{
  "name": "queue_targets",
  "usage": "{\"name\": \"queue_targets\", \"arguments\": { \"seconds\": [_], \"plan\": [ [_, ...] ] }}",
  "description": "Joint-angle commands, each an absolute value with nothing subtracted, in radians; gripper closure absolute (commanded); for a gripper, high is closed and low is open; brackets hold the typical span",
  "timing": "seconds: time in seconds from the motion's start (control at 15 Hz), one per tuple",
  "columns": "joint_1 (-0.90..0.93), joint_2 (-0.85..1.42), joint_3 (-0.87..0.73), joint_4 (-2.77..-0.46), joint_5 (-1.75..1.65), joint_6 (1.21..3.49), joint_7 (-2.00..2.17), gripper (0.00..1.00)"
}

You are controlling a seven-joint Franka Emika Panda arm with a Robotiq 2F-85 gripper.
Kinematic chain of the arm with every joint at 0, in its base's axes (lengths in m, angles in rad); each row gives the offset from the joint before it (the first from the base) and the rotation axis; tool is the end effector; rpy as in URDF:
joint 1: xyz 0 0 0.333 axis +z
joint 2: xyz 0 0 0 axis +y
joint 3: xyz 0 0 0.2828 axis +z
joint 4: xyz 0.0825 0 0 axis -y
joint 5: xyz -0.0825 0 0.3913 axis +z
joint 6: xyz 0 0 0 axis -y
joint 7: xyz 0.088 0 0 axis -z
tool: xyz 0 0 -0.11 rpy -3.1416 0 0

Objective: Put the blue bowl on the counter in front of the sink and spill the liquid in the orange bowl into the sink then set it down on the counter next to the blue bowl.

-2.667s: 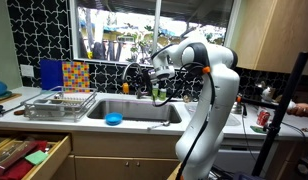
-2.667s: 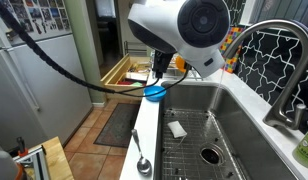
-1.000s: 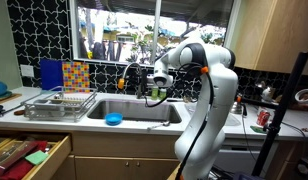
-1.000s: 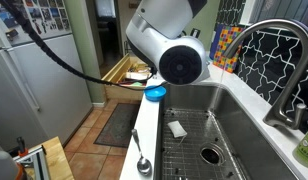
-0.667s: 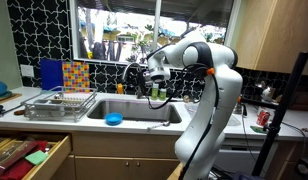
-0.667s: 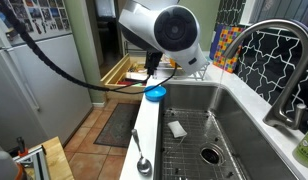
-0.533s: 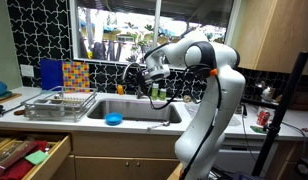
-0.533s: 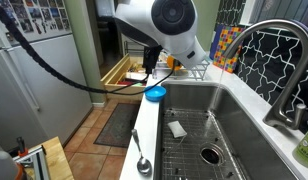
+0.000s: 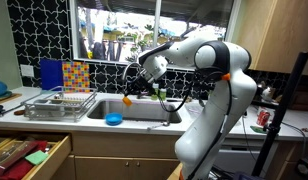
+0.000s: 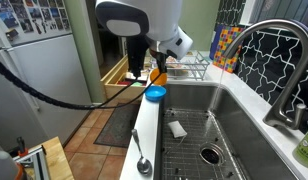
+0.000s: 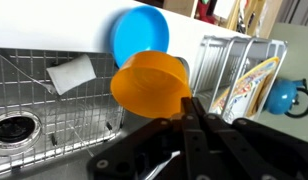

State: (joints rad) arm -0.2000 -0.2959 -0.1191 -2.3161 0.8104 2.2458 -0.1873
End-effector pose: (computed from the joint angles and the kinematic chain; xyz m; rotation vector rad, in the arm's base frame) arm 0.4807 -0.1369 0.4527 -2.3521 0.7098 -0.4808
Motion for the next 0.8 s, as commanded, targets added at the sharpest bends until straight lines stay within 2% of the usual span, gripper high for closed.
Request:
{"name": "queue_targets", "arguments": {
  "seconds": [0.0,0.53,0.67,0.73],
  "plan": [
    [-0.189,-0.347,-0.130,-2.361,0.603,2.142,-0.156,1.00],
    [-0.128,-0.289,-0.161,-2.353,0.325,1.928,-0.314,1.00],
    [-0.123,-0.262,-0.189,-2.341,0.309,1.917,-0.440,1.00],
    [-0.123,-0.294,-0.167,-2.361,0.336,1.950,-0.345,0.98]
  ]
}}
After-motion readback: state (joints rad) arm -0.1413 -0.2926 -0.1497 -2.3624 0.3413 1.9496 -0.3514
